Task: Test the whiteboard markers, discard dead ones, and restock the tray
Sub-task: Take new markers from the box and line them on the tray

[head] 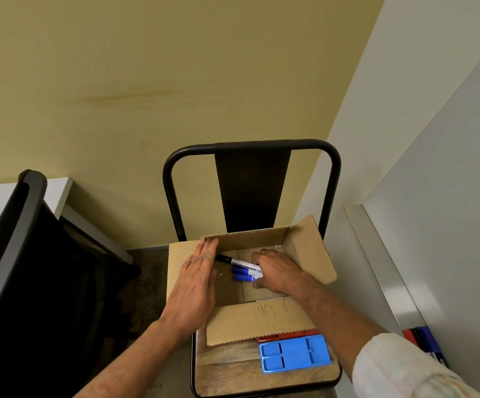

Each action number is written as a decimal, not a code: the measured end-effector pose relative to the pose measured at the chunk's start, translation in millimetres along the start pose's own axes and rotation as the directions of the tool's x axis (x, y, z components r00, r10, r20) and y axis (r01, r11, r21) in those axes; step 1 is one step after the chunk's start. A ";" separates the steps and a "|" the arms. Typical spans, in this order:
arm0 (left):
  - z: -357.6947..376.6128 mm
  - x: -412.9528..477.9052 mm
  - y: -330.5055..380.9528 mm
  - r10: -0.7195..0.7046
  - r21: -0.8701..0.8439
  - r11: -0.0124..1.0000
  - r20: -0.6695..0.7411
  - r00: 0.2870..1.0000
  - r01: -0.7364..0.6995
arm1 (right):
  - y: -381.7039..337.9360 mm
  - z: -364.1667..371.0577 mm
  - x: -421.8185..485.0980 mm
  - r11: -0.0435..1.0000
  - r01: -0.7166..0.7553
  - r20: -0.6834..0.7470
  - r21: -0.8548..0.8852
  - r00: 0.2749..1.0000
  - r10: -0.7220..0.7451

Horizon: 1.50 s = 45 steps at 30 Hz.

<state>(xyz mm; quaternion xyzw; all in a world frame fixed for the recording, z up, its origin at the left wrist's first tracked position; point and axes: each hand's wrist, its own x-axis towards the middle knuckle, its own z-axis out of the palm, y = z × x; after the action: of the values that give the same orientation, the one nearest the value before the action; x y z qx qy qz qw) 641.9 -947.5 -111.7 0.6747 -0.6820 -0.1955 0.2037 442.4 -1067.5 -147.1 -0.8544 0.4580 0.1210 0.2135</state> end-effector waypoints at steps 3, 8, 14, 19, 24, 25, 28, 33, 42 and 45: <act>-1.3 0.6 2.0 0.000 -0.020 1.000 -0.011 1.000 0.000 | -1.1 1.4 0.3 1.000 0.004 0.007 -0.021 1.000 -0.004; -1.8 -0.3 4.4 0.002 -0.015 1.000 -0.018 1.000 -0.002 | -3.3 1.7 0.9 1.000 -0.024 0.018 -0.012 1.000 0.024; -1.9 0.3 5.7 -0.005 -0.012 1.000 -0.018 1.000 0.005 | -2.8 3.8 0.4 0.998 -0.041 0.063 0.044 0.997 0.038; -1.3 0.8 5.3 -0.017 -0.010 1.000 -0.015 1.000 0.017 | -3.5 -2.4 0.0 0.995 -0.058 0.073 0.086 0.996 0.052; 0.0 2.2 5.4 -0.019 -0.013 1.000 -0.006 1.000 0.019 | -5.0 -11.5 -0.5 0.997 -0.075 0.041 -0.017 0.996 0.076; 0.2 2.8 5.7 -0.018 -0.016 1.000 -0.003 1.000 0.018 | -5.8 -12.4 -1.0 0.995 -0.085 0.037 -0.046 0.996 0.087; 1.2 4.4 5.9 -0.016 -0.021 1.000 -0.001 1.000 0.016 | -9.4 -11.5 -2.0 0.988 -0.111 0.032 -0.108 0.993 0.115; 2.7 3.2 6.6 -0.021 -0.017 1.000 -0.003 1.000 0.021 | -16.4 -0.8 1.1 0.992 -0.086 -0.007 -0.097 0.996 0.086; 0.2 2.3 7.8 -0.018 -0.007 1.000 -0.014 1.000 0.018 | -15.6 10.7 0.6 0.993 -0.110 0.011 0.035 0.994 0.109; 0.4 1.8 7.7 -0.014 0.000 1.000 -0.009 1.000 0.014 | -15.9 10.1 -0.2 0.993 -0.112 0.020 0.049 0.994 0.111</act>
<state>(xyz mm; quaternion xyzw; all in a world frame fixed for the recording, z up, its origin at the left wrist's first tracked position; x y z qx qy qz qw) 635.2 -949.2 -107.9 0.6804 -0.6762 -0.1940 0.2055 455.4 -1054.8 -151.8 -0.8209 0.5060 0.1286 0.2314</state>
